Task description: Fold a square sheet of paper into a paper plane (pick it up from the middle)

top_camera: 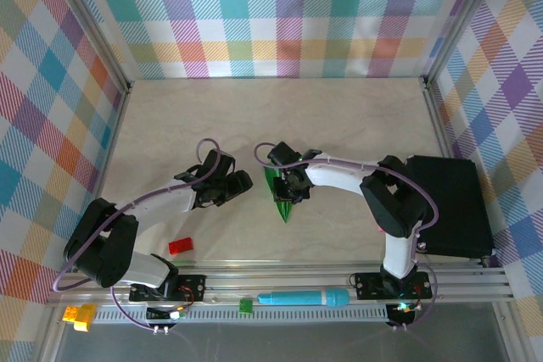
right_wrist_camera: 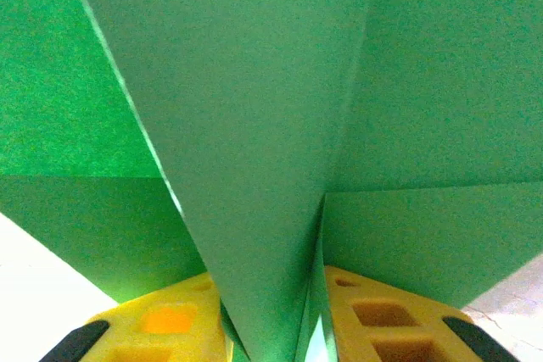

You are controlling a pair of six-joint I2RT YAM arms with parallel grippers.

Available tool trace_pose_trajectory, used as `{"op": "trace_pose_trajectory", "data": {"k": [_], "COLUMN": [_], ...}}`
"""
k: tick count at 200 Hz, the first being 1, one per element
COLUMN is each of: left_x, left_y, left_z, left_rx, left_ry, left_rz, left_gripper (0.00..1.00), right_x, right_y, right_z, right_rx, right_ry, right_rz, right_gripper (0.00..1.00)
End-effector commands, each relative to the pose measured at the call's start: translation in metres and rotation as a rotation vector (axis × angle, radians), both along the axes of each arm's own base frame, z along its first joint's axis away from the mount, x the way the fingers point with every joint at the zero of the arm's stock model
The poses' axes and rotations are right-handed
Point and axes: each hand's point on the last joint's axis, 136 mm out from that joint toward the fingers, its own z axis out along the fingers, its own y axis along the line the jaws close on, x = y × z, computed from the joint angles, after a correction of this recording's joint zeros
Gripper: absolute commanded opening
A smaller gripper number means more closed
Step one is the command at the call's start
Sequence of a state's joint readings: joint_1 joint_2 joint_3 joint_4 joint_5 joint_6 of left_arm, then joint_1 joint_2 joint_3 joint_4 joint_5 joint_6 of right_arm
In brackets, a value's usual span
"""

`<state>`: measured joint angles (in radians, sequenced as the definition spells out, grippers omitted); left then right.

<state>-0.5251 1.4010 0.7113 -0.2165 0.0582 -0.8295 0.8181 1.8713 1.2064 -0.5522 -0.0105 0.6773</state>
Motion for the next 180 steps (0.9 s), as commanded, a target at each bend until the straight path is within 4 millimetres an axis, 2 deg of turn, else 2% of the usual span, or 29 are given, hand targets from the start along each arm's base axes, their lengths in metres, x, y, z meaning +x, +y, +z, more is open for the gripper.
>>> {"op": "trace_pose_trajectory", "data": {"k": [1, 87, 132, 180], "left_x": [0.0039, 0.0047, 0.0042, 0.004], "left_y": [0.0076, 0.003, 0.0058, 0.0099], "left_z": [0.0096, 0.006, 0.0066, 0.0087], "left_rx": [0.026, 0.012, 0.022, 0.041], "left_ry": [-0.018, -0.005, -0.01, -0.018], "left_rz": [0.012, 0.0, 0.006, 0.011], "left_gripper": [0.72, 0.82, 0.89, 0.97], "right_x": [-0.0016, -0.0063, -0.0069, -0.004], "right_y": [0.0001, 0.002, -0.0004, -0.0006], "right_z": [0.0079, 0.0151, 0.0101, 0.0155], "right_rx": [-0.016, -0.031, -0.063, -0.066], "right_ry": [-0.005, -0.025, -0.018, -0.036], "right_rz": [-0.009, 0.015, 0.013, 0.003], "right_gripper": [0.3, 0.31, 0.22, 0.12]}}
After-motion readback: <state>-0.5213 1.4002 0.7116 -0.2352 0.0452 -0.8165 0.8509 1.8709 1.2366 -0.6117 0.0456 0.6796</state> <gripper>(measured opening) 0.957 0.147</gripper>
